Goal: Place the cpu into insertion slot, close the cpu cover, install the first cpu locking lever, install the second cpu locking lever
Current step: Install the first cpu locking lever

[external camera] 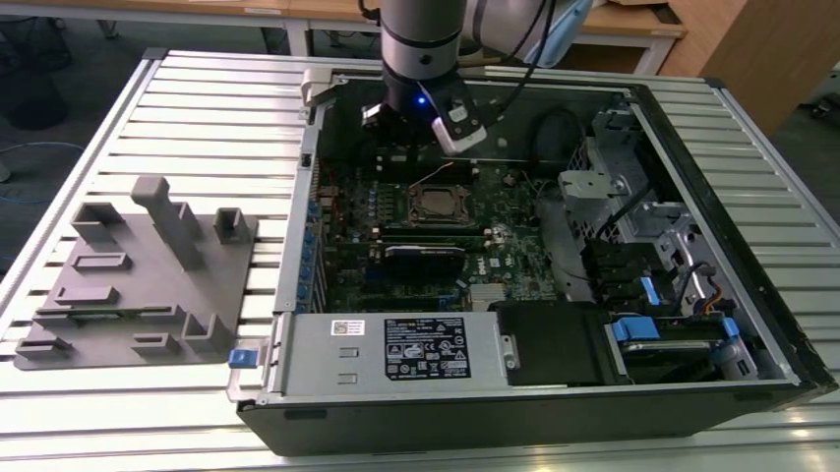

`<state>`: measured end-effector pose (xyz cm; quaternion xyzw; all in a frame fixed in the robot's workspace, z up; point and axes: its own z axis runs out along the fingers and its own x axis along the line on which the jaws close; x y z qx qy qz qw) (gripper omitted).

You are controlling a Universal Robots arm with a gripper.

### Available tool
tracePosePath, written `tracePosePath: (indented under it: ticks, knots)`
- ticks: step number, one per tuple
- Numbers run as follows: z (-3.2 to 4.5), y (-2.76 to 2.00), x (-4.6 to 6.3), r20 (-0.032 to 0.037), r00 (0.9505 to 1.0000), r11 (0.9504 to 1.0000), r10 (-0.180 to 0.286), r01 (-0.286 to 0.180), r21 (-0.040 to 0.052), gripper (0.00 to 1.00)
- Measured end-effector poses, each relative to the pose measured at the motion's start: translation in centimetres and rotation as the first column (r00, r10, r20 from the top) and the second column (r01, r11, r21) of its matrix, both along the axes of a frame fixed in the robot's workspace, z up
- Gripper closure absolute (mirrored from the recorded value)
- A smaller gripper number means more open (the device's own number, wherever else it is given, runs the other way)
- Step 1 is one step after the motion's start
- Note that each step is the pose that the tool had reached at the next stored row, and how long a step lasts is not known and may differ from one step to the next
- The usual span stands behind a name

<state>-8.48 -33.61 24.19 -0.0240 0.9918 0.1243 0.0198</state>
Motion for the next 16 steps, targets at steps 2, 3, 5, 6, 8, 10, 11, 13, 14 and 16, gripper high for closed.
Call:
tracePosePath:
  ticks: [2,3,5,6,8,10,11,13,14,16]
  knots:
    - [-0.01,0.01,0.2,0.0,1.0,1.0,0.0,0.0,-0.0002,0.9]
    - [-0.03,0.01,0.3,0.0,1.0,1.0,0.0,0.0,-0.0002,0.9]
    - [-0.07,0.01,0.6,0.0,1.0,1.0,0.0,0.0,-0.0001,0.9]
    - [-0.08,0.01,0.8,0.0,1.0,1.0,0.0,0.0,-0.0002,0.9]
    - [-0.11,0.01,1.1,0.0,1.0,1.0,0.0,0.0,-0.0002,0.9]
    - [-0.13,0.01,1.2,0.0,1.0,1.0,0.0,0.0,-0.0002,0.9]
    - [-0.12,0.0,1.2,0.0,1.0,1.0,0.0,0.0,-0.0003,0.9]
    - [-0.13,0.01,1.2,0.0,1.0,1.0,0.0,0.0,-0.0003,0.9]
    - [-0.13,0.01,1.2,0.0,1.0,1.0,0.0,0.0,-0.0003,0.9]
    - [-0.13,0.01,1.2,0.0,1.0,1.0,0.0,0.0,-0.0003,0.9]
